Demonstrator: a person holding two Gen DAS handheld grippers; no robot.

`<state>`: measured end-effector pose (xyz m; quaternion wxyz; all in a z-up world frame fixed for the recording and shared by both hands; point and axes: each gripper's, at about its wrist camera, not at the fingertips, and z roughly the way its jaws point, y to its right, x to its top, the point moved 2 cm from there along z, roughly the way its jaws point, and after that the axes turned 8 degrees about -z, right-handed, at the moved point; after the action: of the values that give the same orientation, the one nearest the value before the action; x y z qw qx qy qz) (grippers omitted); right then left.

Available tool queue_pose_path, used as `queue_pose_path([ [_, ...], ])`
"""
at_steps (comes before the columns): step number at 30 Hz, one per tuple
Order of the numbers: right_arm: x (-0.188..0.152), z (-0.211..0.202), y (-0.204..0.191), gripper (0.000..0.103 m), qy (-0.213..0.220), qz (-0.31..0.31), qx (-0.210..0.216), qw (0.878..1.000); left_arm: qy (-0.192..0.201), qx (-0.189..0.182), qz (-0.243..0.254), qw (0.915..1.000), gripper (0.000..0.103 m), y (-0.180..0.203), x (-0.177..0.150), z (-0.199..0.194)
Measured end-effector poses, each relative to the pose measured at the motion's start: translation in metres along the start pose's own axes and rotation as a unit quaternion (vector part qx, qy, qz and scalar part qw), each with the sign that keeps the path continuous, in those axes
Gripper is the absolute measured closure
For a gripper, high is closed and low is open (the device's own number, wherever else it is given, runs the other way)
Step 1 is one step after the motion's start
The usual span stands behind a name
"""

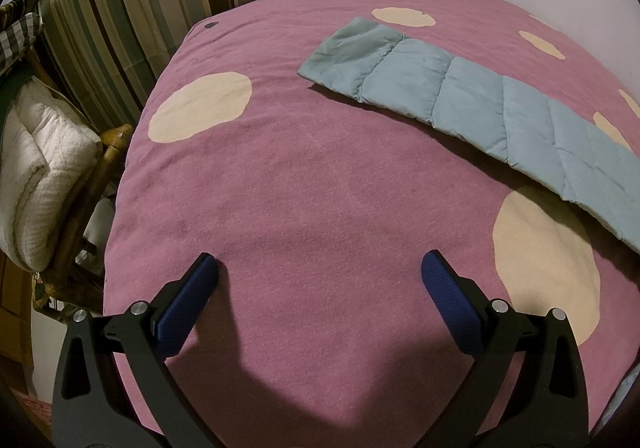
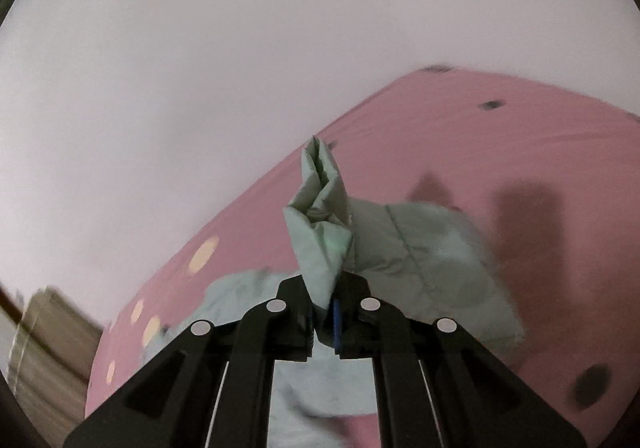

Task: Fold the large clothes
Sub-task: 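Lift the grasped side with the right tool, fold it over the back, release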

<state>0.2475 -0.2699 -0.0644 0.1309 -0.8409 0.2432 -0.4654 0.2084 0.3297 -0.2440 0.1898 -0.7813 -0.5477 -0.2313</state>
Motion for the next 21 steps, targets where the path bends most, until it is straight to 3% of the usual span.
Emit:
queue_pose_path([
  [1,-0.005,0.011,-0.023,0.097,-0.012,-0.013,0.012,1.000,0.000,-0.001,-0.001,1.0000,0.002,-0.002,0.001,0.000],
  [2,-0.035,-0.009,-0.034,0.097,-0.018,-0.024,0.019,0.999,0.000,-0.001,-0.001,1.0000,0.002,-0.001,0.000,0.000],
  [3,-0.035,-0.009,-0.034,0.097,-0.018,-0.024,0.019,0.999,0.000,-0.001,-0.001,1.0000,0.002,-0.001,0.000,0.000],
  [5,-0.061,0.017,-0.081,0.097,-0.045,-0.066,0.032,0.996,0.000,-0.003,-0.002,1.0000,0.002,0.000,0.000,0.000],
  [8,-0.074,0.033,-0.109,0.097,-0.065,-0.081,0.043,0.994,0.000,-0.003,-0.003,1.0000,0.002,0.001,-0.001,-0.001],
  [10,-0.094,0.060,-0.152,0.097,-0.096,-0.110,0.055,0.988,0.000,-0.003,-0.003,1.0000,0.002,0.001,-0.001,-0.001],
  [18,-0.147,0.082,-0.186,0.097,-0.142,-0.176,0.074,0.971,0.000,-0.004,-0.004,1.0000,0.002,-0.001,-0.001,-0.001],
  [21,-0.179,0.088,-0.204,0.097,-0.168,-0.216,0.082,0.958,0.000,-0.004,-0.004,1.0000,0.002,0.000,-0.001,-0.001],
])
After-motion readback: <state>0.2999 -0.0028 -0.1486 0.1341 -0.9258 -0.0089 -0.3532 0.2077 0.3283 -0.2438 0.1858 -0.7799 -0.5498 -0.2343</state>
